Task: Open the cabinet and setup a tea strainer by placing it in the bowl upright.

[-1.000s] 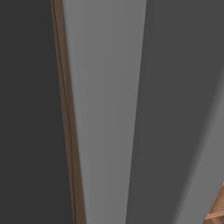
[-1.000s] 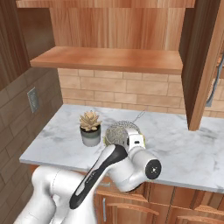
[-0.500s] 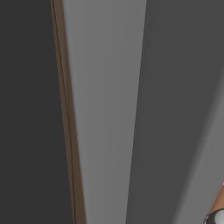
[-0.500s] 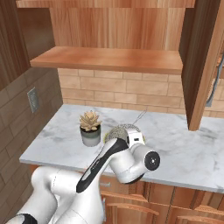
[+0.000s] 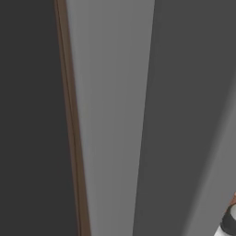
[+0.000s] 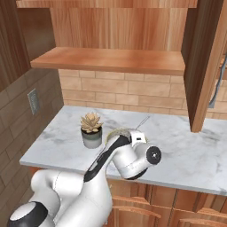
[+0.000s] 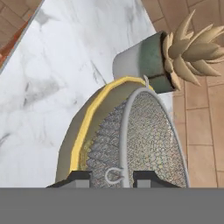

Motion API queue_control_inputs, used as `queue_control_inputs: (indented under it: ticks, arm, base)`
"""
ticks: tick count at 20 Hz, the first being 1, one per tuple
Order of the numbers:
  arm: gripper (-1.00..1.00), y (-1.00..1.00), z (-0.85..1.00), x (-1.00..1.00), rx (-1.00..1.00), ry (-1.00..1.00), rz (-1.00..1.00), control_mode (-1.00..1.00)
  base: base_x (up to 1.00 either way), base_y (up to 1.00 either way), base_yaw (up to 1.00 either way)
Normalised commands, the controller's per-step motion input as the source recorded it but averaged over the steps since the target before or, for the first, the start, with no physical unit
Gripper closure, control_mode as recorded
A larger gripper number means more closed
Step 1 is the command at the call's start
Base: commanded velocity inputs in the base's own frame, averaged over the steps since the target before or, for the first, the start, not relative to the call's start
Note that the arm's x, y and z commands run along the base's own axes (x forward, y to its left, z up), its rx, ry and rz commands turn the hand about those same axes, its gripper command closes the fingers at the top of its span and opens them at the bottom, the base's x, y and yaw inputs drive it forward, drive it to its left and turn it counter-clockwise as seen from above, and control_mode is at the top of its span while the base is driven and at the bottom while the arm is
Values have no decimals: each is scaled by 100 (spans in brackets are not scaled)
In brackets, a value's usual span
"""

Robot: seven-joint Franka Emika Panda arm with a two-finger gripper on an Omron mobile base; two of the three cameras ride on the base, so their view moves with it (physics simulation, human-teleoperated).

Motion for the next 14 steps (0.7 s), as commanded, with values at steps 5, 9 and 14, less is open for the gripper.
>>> queue_control_inputs:
  ticks: [5, 9, 14]
  arm:
    - [100, 0, -22, 23, 0, 13, 0, -100]
    - [100, 1, -17, 16, 0, 2, 0, -100]
    - [100, 21, -13, 0, -1, 0, 0, -100]
  base:
    - [0, 0, 0]
    - [0, 0, 0]
    - [0, 0, 0]
